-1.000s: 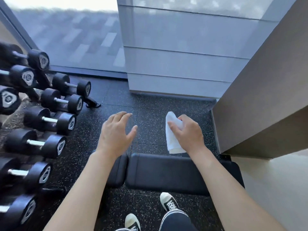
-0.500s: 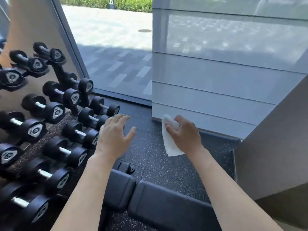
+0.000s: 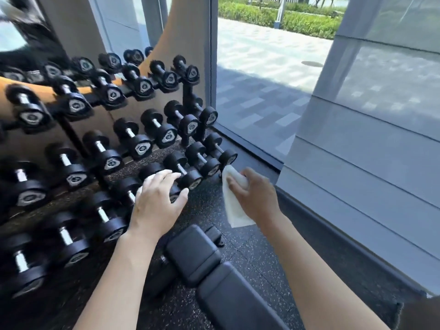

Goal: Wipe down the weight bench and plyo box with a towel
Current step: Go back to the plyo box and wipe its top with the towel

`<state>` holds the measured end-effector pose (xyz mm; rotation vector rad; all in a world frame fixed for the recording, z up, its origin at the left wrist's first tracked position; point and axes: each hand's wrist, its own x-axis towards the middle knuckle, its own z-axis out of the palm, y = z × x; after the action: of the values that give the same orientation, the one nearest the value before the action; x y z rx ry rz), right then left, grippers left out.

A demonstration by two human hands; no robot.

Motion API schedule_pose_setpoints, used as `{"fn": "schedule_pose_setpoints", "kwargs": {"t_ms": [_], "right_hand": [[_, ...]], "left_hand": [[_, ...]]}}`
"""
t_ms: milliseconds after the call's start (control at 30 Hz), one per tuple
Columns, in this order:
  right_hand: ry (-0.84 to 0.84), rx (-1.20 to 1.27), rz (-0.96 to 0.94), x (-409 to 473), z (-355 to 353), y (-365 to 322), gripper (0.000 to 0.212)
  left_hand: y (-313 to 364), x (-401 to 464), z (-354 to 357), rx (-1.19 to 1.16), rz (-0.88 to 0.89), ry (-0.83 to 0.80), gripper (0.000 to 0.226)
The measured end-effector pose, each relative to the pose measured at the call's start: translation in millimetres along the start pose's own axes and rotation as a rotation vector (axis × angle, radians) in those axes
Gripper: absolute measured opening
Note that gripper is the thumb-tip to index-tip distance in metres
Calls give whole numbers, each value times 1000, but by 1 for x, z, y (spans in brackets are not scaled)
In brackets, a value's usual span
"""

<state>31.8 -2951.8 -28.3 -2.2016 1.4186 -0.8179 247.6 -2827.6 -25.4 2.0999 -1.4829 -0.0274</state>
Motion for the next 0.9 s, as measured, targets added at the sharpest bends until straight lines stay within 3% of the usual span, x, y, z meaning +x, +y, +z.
{"fn": "schedule_pose_setpoints", "kwargs": {"t_ms": [367,800,900], "right_hand": [[-178,104,-216,-37,73,-152,40],[-383,135,-433,-182,184,-370,39],[-411,139,-474,-214,214,-411,38]], "left_hand": [[-103,-90,-111,89,-227,166,64],[-267,-260,-262,134,-428,330,64],[-304,-302,-287,171,-487,338,50]]}}
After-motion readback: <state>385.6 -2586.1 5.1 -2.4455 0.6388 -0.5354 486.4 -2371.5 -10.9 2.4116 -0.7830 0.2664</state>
